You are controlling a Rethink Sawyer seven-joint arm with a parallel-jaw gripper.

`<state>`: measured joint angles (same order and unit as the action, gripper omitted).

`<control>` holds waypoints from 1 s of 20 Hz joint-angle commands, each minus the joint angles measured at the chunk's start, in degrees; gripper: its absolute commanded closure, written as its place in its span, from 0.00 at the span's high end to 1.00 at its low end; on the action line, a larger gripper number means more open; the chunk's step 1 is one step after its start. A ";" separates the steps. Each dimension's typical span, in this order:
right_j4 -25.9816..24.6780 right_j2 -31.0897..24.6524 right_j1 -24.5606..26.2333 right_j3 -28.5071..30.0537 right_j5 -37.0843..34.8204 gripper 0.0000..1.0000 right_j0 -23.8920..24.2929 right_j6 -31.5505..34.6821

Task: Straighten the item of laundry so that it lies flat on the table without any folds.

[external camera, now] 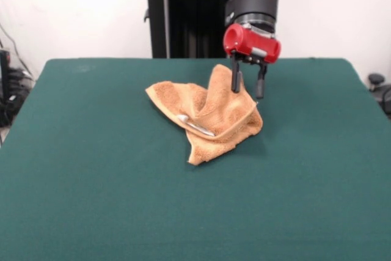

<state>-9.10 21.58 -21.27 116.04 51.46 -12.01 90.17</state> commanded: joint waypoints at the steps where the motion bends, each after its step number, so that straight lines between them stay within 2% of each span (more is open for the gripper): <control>1: -2.75 -5.23 1.37 -3.23 -5.56 1.00 0.76 8.19; 15: -4.70 -5.90 1.44 -3.82 -5.22 1.00 1.27 8.56; 20: -3.77 -5.08 1.80 -3.90 -4.91 1.00 0.70 7.88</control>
<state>-12.50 21.57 -21.28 116.03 51.46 -11.23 90.17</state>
